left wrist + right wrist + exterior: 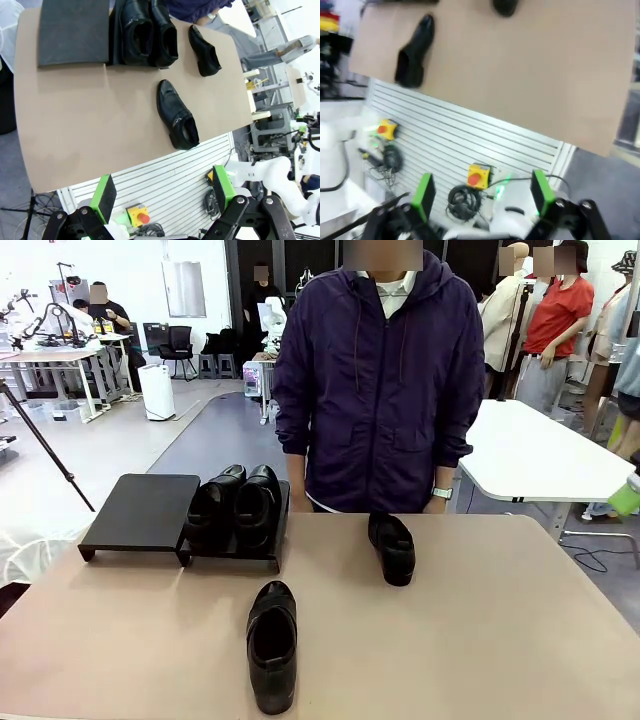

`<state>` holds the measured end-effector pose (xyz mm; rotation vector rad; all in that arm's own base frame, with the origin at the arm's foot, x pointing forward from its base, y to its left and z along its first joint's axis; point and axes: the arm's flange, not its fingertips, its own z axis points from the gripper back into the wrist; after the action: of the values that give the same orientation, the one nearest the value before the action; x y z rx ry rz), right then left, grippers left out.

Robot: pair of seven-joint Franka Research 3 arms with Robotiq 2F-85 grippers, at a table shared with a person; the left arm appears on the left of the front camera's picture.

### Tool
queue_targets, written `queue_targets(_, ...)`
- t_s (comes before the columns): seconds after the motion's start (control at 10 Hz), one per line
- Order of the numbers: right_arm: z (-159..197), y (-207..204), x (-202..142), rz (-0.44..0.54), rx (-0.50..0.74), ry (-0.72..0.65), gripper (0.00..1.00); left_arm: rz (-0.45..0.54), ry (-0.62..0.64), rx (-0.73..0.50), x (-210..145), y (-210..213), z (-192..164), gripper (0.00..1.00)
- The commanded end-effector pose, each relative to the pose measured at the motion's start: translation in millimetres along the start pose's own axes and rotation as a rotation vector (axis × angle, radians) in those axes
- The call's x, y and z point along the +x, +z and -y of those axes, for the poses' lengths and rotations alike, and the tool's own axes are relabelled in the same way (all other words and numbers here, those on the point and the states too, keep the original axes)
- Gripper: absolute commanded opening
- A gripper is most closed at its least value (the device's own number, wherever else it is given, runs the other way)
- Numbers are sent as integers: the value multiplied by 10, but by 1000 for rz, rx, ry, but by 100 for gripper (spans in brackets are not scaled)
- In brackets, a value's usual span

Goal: Organize the shoes by placing them on the stand.
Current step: Pick up one Shoe and place it in the middle of the table, then place the Shoe from the middle of the table onto the Shoes Stand.

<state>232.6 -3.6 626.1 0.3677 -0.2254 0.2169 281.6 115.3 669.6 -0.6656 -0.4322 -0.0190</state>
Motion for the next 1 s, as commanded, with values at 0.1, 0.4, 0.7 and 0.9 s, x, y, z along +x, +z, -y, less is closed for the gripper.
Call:
queue_targets(0.1,-159,58,-16,-4,20,58,100,-3,-18,-5,-13,10,0,100)
queue_targets(0.4,-159,58,-16,-4,20,58,100,-3,-18,-5,-13,10,0,100)
queue_targets(0.7,-159,58,-16,-4,20,58,100,-3,-18,-5,-13,10,0,100)
queue_targets(0.9,-159,58,-16,-4,20,58,100,-3,-18,-5,-13,10,0,100)
